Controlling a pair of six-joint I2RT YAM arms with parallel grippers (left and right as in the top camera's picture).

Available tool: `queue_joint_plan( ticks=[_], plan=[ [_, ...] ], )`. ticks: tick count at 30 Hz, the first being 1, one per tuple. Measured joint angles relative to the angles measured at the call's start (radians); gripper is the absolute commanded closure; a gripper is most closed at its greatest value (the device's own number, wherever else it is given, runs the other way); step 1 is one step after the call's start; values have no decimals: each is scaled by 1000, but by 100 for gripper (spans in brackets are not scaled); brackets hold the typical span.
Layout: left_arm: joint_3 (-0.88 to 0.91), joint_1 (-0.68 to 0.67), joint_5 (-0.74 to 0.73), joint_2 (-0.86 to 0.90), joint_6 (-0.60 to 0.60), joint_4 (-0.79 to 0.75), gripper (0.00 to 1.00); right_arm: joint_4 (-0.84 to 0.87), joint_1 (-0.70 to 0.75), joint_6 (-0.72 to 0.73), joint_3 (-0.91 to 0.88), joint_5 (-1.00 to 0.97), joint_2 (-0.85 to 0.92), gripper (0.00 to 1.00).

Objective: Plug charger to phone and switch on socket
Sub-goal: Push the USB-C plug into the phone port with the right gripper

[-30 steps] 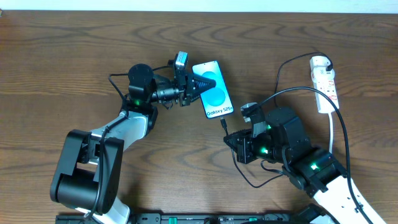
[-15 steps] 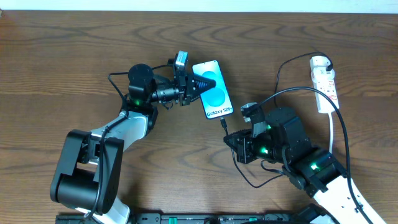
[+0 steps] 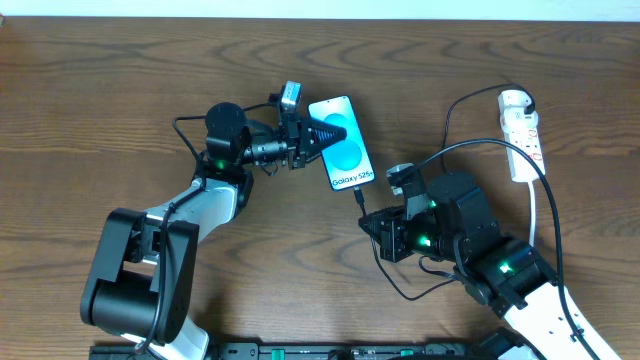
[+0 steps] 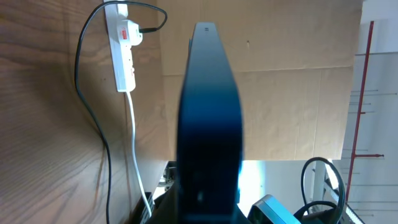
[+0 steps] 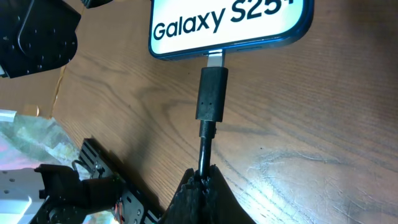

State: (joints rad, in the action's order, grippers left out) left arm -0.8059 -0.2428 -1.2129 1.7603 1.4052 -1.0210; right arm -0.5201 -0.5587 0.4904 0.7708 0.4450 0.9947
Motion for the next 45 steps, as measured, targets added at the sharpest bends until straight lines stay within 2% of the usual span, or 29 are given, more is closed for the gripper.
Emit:
queue_joint_plan(
  ticks=[16,24,45],
  plan=[
    [0,1,7,0,0,0,93,32,-2,-1,0,10,0,99],
    [0,7,6,0,-1,0,93,18,-3,-5,-1,-85,14,99],
    [0,-14,-37,0,-77,-2,93,75,-3,-5,-10,-105,50,99]
  ],
)
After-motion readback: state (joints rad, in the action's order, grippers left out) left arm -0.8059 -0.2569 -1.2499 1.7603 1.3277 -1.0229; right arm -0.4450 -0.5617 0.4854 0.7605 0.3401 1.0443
